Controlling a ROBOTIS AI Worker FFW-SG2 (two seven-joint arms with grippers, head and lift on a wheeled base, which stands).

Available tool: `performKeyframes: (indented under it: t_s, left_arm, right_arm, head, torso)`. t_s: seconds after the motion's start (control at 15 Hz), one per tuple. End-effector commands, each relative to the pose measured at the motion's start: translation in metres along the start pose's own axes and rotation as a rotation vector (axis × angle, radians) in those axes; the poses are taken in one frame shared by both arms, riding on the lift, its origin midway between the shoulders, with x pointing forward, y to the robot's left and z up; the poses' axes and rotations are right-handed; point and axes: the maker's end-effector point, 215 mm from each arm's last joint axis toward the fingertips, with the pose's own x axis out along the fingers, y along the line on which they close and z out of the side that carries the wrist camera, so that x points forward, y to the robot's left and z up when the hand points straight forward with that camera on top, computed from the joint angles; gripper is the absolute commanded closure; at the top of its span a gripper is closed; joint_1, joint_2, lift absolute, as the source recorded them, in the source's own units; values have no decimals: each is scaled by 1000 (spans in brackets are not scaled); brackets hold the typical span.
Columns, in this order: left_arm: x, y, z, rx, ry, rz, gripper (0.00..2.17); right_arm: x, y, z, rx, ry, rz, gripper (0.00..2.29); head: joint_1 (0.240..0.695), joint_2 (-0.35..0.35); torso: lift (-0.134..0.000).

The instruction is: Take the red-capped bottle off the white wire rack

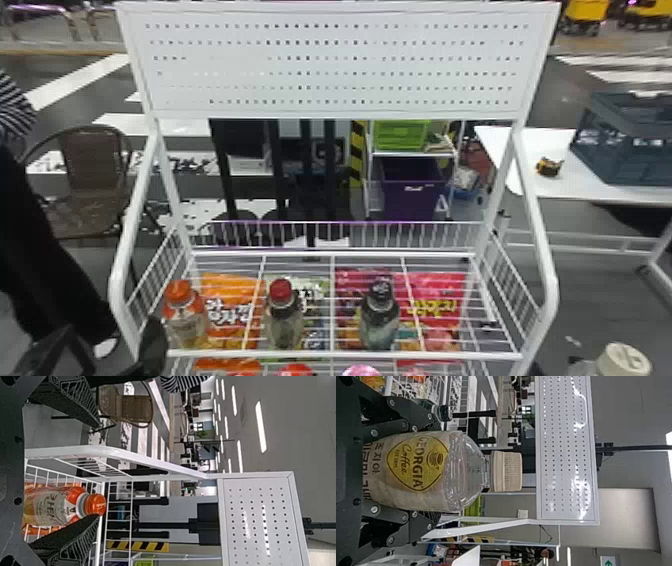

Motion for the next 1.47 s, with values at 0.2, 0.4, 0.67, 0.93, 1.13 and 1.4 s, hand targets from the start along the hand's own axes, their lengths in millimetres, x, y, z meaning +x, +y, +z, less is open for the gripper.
performKeyframes:
  t_s: [0.2, 0.4, 0.67, 0.93, 1.13, 1.4]
  left_arm:
    - [0, 0, -1, -2, 4, 0, 83]
    - [0, 0, -1, -1, 5, -1, 83]
    - [-8, -29, -14, -23, 30, -51, 83]
    - [-29, -132, -62, -50, 54, -191, 90]
    - [-37, -198, -84, -57, 54, -269, 90]
    - [-21, -231, -100, -38, 63, -293, 90]
  right_arm:
    - [0, 0, 0, 2, 1, 1, 1426]
    - [-1, 1, 1, -1, -1, 1, 1426]
    - [-2, 1, 0, 1, 1, 1, 1426]
    - [-2, 1, -1, 0, 5, 2, 1426]
    - [-2, 1, -1, 1, 6, 5, 1426]
    - [-7, -4, 1, -1, -6, -3, 1426]
  head:
    - [499, 0]
    - [499, 0]
    - [499, 0]
    - [499, 0]
    - [499, 0]
    - [499, 0]
  torso:
    - [0]
    - [0]
    - [0]
    - [0]
    - [0]
    - [0]
